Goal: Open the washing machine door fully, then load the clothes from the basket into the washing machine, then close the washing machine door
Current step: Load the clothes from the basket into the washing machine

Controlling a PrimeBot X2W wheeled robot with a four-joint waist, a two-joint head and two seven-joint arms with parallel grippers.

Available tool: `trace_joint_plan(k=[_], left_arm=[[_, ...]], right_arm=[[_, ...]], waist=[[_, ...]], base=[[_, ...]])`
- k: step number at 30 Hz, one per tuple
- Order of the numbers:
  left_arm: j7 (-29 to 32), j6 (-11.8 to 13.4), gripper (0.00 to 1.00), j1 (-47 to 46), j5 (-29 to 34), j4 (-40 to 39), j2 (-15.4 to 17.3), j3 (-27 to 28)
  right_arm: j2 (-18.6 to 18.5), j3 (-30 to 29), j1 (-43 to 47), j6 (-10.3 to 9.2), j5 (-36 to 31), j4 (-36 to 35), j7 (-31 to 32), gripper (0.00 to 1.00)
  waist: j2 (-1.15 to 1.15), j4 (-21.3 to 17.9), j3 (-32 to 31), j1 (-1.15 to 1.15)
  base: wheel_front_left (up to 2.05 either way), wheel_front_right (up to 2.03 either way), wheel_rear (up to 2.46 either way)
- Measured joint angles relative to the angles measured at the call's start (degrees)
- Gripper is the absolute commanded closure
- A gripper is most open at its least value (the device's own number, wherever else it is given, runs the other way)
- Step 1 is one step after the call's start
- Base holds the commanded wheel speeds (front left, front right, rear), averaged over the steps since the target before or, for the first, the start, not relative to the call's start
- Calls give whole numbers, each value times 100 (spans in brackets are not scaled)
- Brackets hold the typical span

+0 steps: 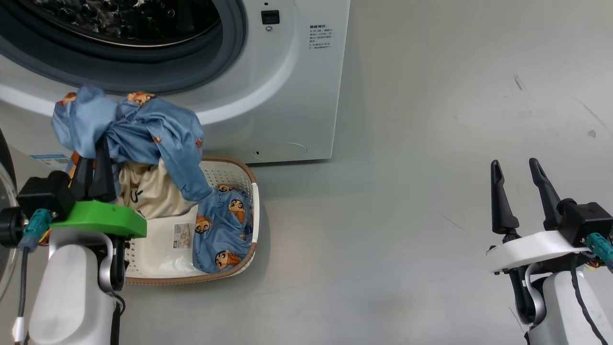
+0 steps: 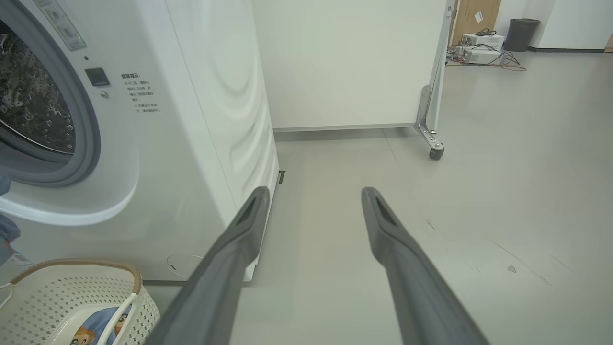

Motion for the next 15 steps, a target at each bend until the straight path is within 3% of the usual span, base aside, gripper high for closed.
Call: trace_joint_plan(k=[15], left_arm=[[-14, 0, 100, -1321, 68, 323, 278, -47]], right_arm=[[-1, 19, -335, 0, 0, -88, 0, 0]], waist=[[0, -125, 586, 0]], base=[[0, 0, 0]])
